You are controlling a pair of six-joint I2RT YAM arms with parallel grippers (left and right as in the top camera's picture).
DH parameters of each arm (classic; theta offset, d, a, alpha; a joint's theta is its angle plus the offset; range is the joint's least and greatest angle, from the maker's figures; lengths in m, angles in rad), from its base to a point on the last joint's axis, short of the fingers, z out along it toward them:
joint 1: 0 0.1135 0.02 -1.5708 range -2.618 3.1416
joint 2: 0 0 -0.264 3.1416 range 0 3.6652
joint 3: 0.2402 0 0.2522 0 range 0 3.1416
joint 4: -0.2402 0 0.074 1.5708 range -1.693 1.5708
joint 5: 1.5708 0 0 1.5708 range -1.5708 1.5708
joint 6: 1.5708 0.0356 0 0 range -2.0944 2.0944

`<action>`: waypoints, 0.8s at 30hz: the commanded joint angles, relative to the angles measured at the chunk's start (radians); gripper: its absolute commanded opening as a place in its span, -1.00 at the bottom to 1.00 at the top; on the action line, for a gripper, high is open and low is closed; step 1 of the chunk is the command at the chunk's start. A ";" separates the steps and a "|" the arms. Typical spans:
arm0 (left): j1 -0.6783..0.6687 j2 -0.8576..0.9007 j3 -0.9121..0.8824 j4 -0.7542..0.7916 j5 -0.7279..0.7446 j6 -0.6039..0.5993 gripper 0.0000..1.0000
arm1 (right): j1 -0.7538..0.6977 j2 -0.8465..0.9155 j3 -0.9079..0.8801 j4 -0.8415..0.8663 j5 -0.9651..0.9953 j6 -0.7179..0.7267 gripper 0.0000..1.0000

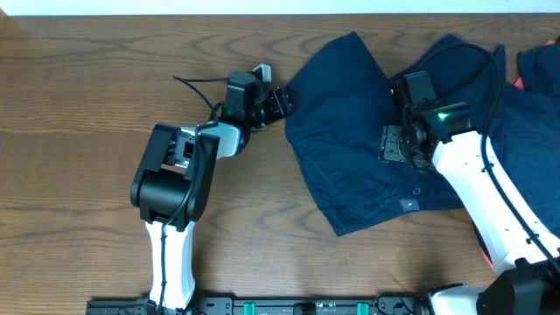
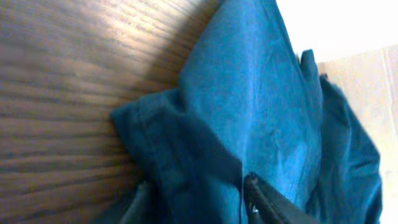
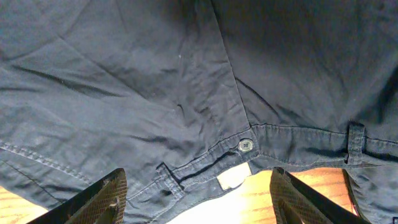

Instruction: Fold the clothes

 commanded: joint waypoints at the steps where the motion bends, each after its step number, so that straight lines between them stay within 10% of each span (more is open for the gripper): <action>1: 0.008 0.010 0.020 0.023 -0.013 -0.001 -0.76 | -0.007 0.000 0.003 -0.001 0.001 0.018 0.43; 16: 0.472 -0.211 0.032 -0.035 0.017 -0.002 -0.86 | -0.007 0.000 0.003 0.027 0.000 -0.012 0.43; 19: 0.549 -0.253 0.032 -0.037 0.060 -0.002 0.96 | -0.007 0.000 0.003 0.037 0.000 -0.012 0.42; 24: 0.620 -0.302 0.032 -0.294 0.399 -0.001 0.96 | -0.008 0.000 0.003 0.034 0.001 -0.012 0.41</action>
